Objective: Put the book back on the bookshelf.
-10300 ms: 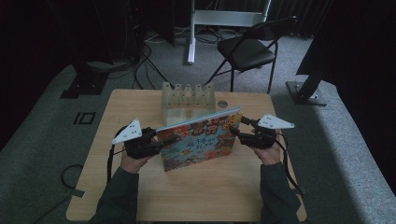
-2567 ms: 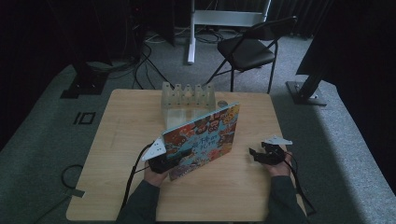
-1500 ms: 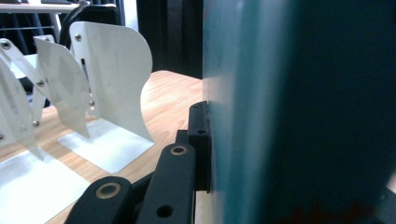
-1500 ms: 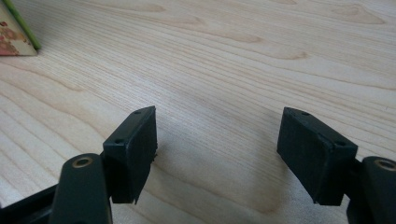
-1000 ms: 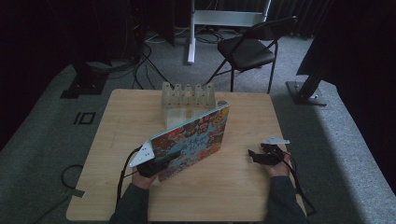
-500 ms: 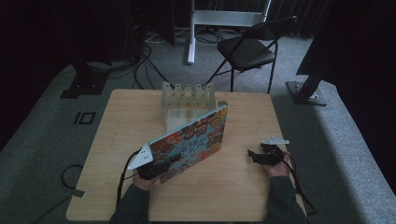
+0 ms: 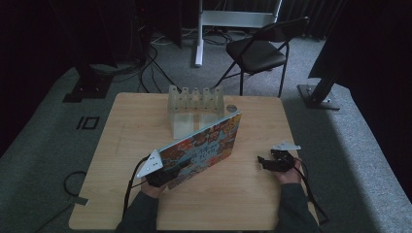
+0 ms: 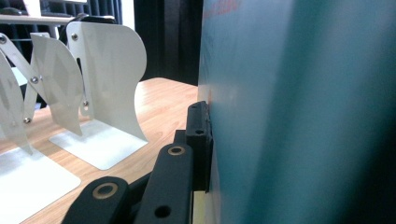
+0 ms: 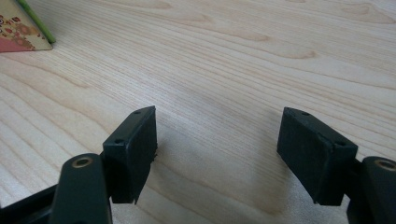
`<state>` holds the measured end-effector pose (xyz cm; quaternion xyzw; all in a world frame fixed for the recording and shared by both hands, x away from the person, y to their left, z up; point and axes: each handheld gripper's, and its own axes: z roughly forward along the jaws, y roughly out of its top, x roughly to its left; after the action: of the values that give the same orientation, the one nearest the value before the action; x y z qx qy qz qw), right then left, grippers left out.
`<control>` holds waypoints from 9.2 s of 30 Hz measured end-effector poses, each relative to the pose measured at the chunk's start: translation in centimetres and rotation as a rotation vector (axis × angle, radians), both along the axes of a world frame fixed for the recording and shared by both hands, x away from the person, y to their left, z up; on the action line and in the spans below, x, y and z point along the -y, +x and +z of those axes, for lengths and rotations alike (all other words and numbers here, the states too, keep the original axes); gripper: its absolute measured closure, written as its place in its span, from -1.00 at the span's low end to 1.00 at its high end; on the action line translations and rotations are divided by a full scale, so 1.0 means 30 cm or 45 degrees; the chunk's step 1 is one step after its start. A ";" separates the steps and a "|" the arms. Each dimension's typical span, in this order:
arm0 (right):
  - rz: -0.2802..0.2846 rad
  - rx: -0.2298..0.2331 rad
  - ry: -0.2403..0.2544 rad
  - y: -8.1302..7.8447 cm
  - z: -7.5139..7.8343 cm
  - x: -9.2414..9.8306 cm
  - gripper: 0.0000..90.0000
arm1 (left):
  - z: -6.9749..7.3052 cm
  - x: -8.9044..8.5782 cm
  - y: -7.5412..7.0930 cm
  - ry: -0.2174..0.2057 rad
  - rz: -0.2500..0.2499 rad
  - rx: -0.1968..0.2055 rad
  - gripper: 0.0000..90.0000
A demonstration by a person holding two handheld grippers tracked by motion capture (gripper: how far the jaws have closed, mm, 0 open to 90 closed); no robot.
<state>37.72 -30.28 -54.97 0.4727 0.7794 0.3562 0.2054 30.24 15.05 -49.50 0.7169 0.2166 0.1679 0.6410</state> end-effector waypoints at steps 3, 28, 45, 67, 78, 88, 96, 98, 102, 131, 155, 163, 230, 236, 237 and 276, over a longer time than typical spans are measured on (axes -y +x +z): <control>0.001 0.000 -0.001 0.000 0.000 0.000 -0.37 | 0.010 0.006 -0.001 0.015 0.005 -0.003 0.78; 0.000 -0.006 -0.001 0.003 0.000 0.001 -0.38 | 0.051 -0.060 0.006 -0.004 0.065 -0.063 0.80; -0.004 -0.009 0.005 0.004 0.000 0.002 -0.39 | 0.072 -0.101 -0.010 0.001 0.143 -0.051 0.80; 0.025 -0.017 -0.018 0.007 -0.002 -0.006 -0.54 | 0.067 -0.142 -0.026 -0.040 0.240 -0.061 0.80; 0.025 -0.018 -0.020 0.007 -0.002 -0.007 -0.56 | 0.069 -0.158 -0.035 -0.035 0.271 -0.055 0.80; 0.025 -0.018 -0.019 0.007 -0.002 -0.007 -0.56 | 0.074 -0.170 -0.040 -0.032 0.288 -0.055 0.80; 0.025 -0.018 -0.019 0.007 -0.002 -0.007 -0.56 | 0.080 -0.178 -0.044 -0.038 0.299 -0.052 0.80; 0.025 -0.018 -0.019 0.007 -0.002 -0.007 -0.56 | 0.081 -0.182 -0.046 -0.038 0.305 -0.052 0.80; 0.024 -0.018 -0.019 0.007 -0.002 -0.007 -0.56 | 0.081 -0.188 -0.046 -0.042 0.308 -0.052 0.80; 0.024 -0.018 -0.018 0.007 -0.002 -0.006 -0.56 | 0.095 -0.216 -0.051 -0.051 0.408 -0.038 0.80; 0.024 -0.019 -0.018 0.007 -0.002 -0.006 -0.56 | 0.104 -0.221 -0.049 -0.065 0.468 -0.036 0.80; 0.024 -0.019 -0.018 0.007 -0.002 -0.006 -0.56 | 0.106 -0.214 -0.043 -0.059 0.500 -0.031 0.80; 0.025 -0.017 -0.018 0.008 -0.002 -0.006 -0.56 | 0.126 -0.206 0.005 -0.052 0.705 -0.002 0.80; 0.026 -0.017 -0.018 0.008 -0.002 -0.006 -0.56 | 0.132 -0.203 0.024 -0.047 0.725 0.000 0.80; 0.025 -0.017 -0.019 0.008 -0.002 -0.006 -0.56 | 0.133 -0.204 0.027 -0.047 0.724 0.000 0.80; 0.026 -0.018 -0.018 0.007 -0.002 -0.006 -0.56 | 0.156 -0.149 0.117 -0.013 0.818 0.036 0.80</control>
<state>37.94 -30.10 -55.03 0.4659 0.7881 0.3494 0.1996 33.76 19.50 -44.84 0.6063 0.4236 0.3706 0.5618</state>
